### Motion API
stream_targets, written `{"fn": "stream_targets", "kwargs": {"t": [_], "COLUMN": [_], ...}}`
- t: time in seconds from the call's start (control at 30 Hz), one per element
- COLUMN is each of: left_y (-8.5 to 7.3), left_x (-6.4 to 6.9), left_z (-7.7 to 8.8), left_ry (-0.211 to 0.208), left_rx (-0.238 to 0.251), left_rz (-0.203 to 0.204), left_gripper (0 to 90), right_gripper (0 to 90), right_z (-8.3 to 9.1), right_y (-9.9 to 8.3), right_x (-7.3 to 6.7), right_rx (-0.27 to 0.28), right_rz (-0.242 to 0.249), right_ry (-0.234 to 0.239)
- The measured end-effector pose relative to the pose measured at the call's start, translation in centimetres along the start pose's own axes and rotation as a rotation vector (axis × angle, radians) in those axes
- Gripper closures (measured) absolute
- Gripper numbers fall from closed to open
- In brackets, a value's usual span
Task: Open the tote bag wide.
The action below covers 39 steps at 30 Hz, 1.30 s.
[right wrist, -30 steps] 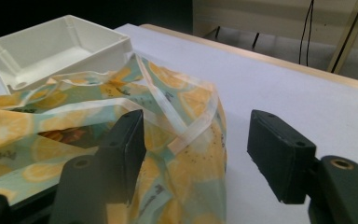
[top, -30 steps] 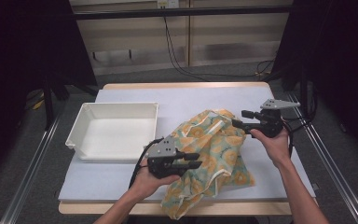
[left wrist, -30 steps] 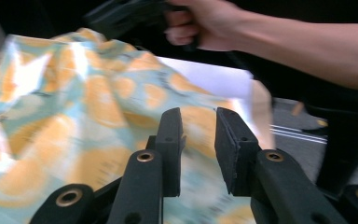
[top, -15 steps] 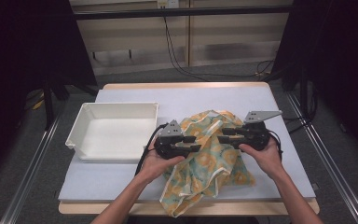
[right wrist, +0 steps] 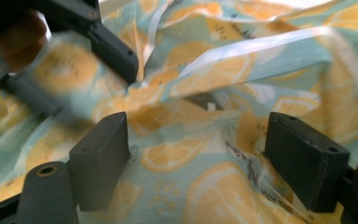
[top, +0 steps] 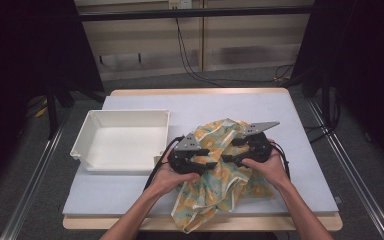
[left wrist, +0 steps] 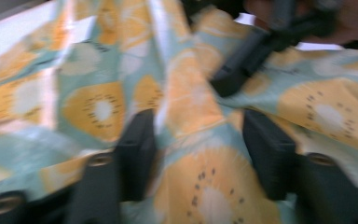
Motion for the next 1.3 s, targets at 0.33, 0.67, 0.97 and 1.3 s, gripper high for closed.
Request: {"fn": "stream_targets", "kwargs": {"t": [0.33, 0.67, 0.97, 1.3], "left_y": [0.7, 0.8, 1.1, -0.6], "left_x": [-2.1, -3.9, -5.5, -7.7], "left_z": [1.1, 2.2, 3.6, 4.4], "left_ry": [0.035, 0.045, 0.074, 0.155], "left_rx": [0.049, 0.088, 0.11, 0.056], "left_rz": [0.102, 0.177, 0.239, 0.311], "left_gripper": [88.1, 88.6, 89.6, 89.9], "right_gripper": [89.4, 90.0, 90.0, 90.0], "right_z": [0.2, 4.0, 9.0, 11.9], "right_y": [-0.6, -1.8, -4.9, -8.0], "right_x": [-1.0, -3.2, -3.1, -1.8], "right_rx": [-0.008, 0.071, 0.137, 0.166], "right_rz": [0.03, 0.03, -0.005, -0.081], "right_ry": [0.017, 0.083, 0.048, 0.007]}}
Point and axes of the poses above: each handheld gripper's, and its own axes: z roughly backward along the jaws, y roughly out of its top, x roughly to its right, the point moved 7 cm from there along -z, roughly forward along the jaws, and after that the axes turned 3 degrees about y, right-handed, at the moved point
